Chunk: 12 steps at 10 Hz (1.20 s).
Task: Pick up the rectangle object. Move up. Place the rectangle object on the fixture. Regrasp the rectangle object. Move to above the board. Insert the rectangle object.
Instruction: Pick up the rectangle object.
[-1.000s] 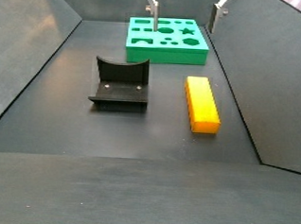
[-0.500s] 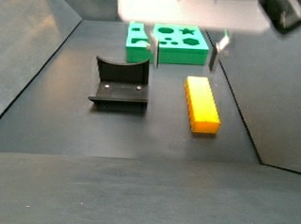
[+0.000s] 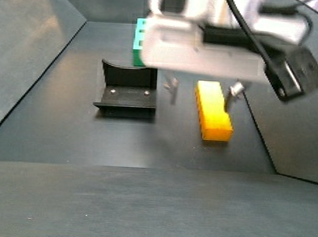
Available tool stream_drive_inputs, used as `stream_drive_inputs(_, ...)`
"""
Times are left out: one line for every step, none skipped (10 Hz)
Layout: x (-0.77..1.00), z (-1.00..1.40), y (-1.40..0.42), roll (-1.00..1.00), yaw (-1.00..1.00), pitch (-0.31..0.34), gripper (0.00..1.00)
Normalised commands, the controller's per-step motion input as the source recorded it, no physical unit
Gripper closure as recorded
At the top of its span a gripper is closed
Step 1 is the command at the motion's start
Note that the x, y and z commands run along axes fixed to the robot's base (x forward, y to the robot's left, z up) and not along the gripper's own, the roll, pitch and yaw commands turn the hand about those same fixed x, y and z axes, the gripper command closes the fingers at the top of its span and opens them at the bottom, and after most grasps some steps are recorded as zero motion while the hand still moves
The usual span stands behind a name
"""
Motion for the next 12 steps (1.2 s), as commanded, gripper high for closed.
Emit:
stream_drive_inputs(-0.38, -0.15, 0.03, 0.04, 0.0, -0.08, 0.0)
stream_drive_inputs(-0.22, -0.15, 0.05, 0.0, 0.0, -0.06, 0.0)
stream_drive_inputs(-0.29, -0.38, 0.05, 0.03, 0.0, -0.157, 0.0)
stream_drive_inputs(-0.32, -0.53, 0.0, 0.06, 0.0, -0.21, 0.0)
stream_drive_inputs(-0.29, -0.55, 0.0, 0.05, 0.0, -0.217, 0.0)
stream_drive_inputs(-0.25, -0.47, 0.03, 0.0, 0.0, -0.204, 0.0)
stream_drive_inputs(-0.23, -0.43, 0.07, 0.0, 0.0, -0.199, 0.0)
stream_drive_inputs(-0.21, -0.35, 0.15, -0.03, 0.0, -0.173, 0.0)
stream_drive_inputs(-0.2, -0.23, 0.25, -0.1, 0.0, -0.14, 0.0)
stream_drive_inputs(-0.09, -0.1, 0.11, -0.06, 0.0, -0.083, 0.0)
stream_drive_inputs(0.0, 0.0, 0.0, 0.0, 0.0, 0.0, 1.0)
stream_drive_inputs(0.0, 0.0, 0.0, 0.0, 0.0, 0.0, 1.0)
